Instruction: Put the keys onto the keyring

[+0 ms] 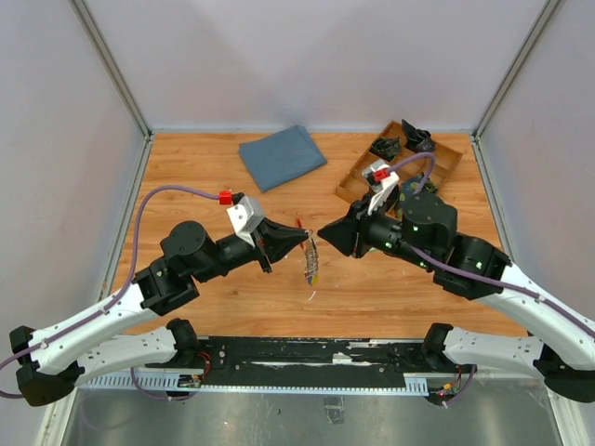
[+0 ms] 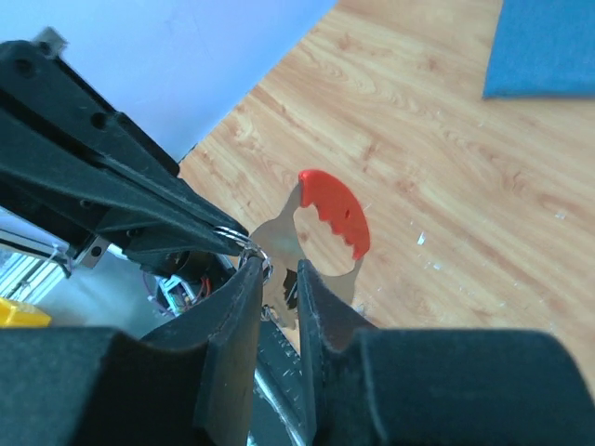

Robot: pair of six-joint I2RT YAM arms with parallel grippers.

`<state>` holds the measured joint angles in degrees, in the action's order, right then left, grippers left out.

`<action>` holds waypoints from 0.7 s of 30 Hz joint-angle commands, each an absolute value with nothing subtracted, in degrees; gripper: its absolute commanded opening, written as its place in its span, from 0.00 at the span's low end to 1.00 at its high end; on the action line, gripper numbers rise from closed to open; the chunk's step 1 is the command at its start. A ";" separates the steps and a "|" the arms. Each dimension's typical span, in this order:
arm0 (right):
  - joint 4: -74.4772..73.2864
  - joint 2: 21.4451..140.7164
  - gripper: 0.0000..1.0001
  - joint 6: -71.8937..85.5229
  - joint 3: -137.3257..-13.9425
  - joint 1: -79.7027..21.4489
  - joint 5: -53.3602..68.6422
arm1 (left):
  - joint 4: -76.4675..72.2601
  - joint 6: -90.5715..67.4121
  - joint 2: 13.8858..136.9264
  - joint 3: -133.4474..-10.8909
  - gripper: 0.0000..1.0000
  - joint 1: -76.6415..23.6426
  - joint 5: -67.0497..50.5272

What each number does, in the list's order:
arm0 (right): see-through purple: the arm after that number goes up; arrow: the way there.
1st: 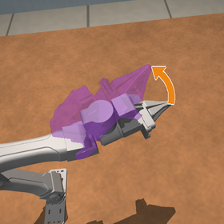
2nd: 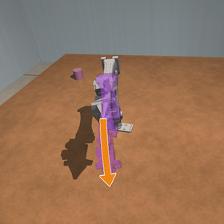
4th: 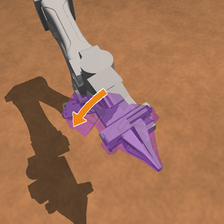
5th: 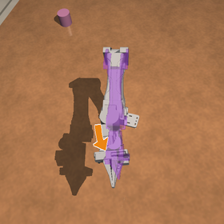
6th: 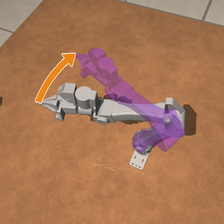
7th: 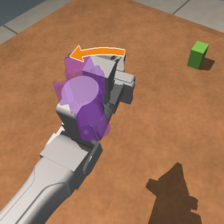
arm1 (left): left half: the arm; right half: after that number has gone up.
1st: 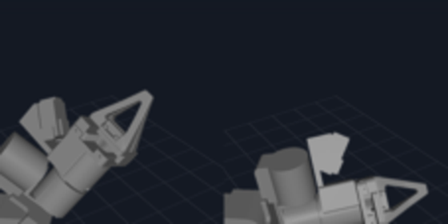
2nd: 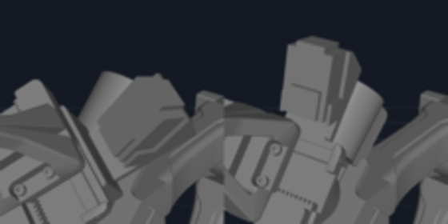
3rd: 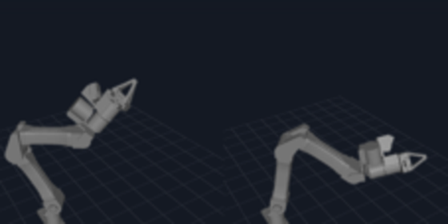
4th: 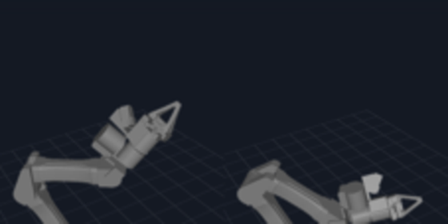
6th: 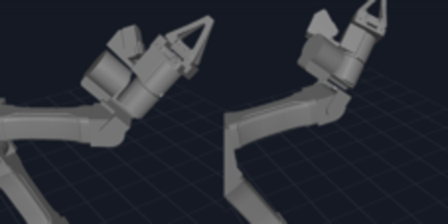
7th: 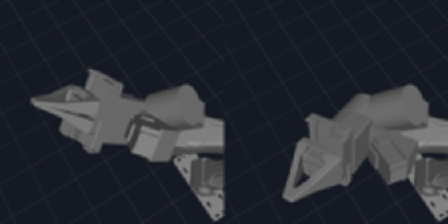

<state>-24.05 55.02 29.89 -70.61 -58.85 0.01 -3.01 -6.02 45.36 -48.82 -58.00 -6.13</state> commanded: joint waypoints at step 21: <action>-10.13 46.78 0.39 -5.74 -64.73 -59.74 26.10 | -12.78 -6.06 42.89 -49.57 0.00 -58.40 -22.51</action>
<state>-11.46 47.88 -3.31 -64.42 -58.85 22.24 -8.45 -6.07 43.92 -48.82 -58.00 -19.18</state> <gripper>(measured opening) 0.397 0.011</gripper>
